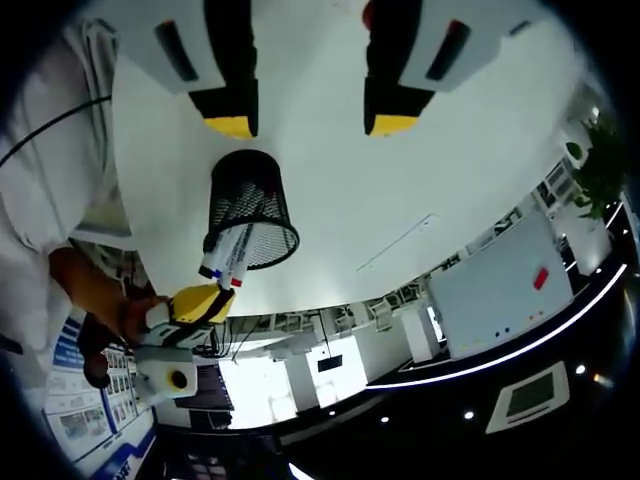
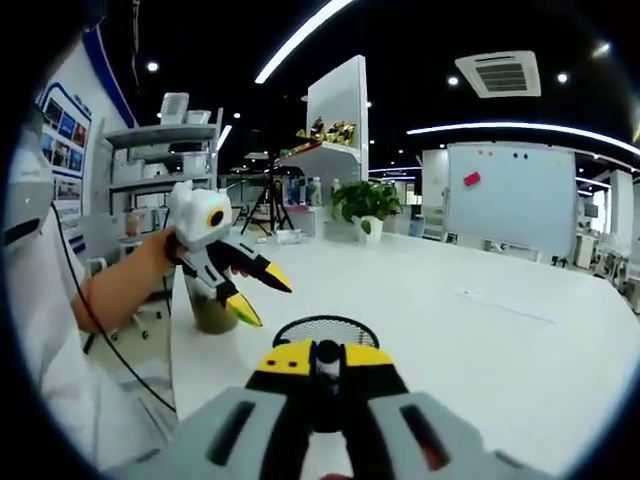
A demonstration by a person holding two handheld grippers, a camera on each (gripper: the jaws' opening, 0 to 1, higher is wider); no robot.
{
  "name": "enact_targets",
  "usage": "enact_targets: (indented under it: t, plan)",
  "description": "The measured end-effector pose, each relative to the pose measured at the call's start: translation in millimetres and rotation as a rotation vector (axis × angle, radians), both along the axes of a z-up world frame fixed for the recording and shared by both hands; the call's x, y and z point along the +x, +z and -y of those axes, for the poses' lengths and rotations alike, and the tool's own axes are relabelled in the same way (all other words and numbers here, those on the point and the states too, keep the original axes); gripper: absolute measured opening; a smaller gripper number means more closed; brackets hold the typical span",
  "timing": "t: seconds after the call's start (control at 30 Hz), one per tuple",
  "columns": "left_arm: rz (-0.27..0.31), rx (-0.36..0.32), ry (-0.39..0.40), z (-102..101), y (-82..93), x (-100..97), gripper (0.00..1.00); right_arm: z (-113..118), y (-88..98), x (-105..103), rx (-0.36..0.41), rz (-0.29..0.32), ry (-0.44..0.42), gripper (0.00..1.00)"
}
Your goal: Pick up the whiteboard markers from the pen holder and place them facing the whiteboard neatly
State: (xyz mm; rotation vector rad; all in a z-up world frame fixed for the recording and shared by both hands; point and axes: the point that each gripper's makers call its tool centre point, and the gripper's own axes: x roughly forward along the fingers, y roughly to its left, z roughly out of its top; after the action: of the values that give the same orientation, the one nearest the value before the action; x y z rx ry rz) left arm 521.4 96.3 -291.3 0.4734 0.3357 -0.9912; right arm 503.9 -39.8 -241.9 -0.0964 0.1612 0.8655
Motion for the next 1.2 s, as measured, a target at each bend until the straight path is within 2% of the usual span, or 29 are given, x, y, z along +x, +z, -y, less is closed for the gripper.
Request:
enact_targets:
  t: [1.0, 1.2]
  plan:
    - [0.005, 0.001, 0.002, 0, 0.1, 1.0, 0.44, 3, 26.0, -4, 0.015, 0.079, -0.043, 0.07]
    - [0.003, 0.003, 0.001, 0, -0.3, 0.7, 0.44, 2, 28.7, -6, -0.001, 0.100, -0.045, 0.07]
